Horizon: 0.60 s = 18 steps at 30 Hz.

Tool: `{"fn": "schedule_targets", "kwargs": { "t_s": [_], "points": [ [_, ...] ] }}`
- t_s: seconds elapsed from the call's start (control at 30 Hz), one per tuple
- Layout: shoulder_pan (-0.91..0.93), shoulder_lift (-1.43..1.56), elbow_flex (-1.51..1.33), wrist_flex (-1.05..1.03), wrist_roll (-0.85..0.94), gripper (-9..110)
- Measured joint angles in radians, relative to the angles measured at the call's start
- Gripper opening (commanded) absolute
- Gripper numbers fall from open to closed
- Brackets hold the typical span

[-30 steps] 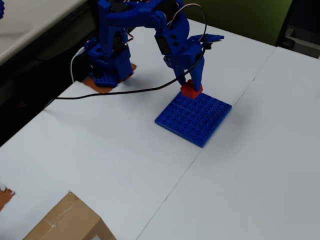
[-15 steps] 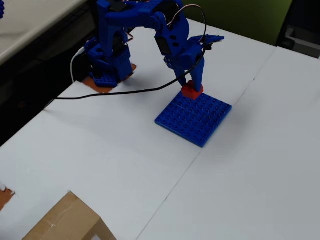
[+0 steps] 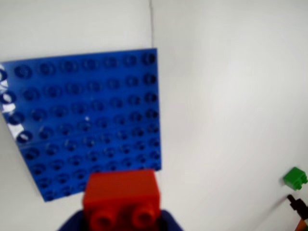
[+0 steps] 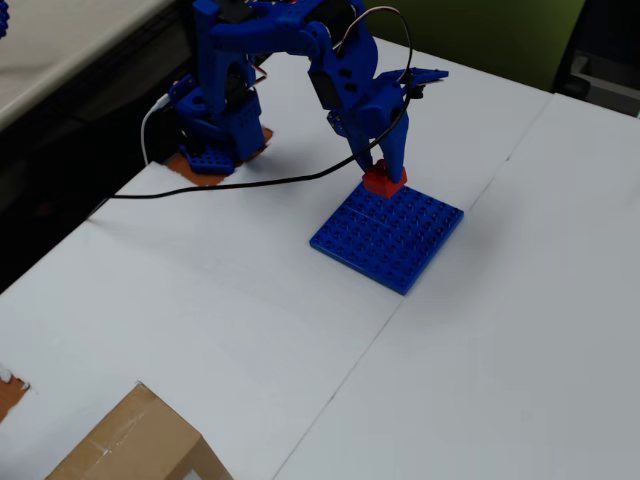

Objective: Pick up the 2x2 red block and go up the 8x8 blue block.

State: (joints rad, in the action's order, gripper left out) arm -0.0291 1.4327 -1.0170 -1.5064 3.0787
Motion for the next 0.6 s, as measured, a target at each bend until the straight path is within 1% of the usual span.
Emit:
{"fn": "schedule_targets", "kwargs": {
  "t_s": [0.6],
  "points": [
    [0.000,0.000,0.000,-0.021,0.000,0]
  ]
}}
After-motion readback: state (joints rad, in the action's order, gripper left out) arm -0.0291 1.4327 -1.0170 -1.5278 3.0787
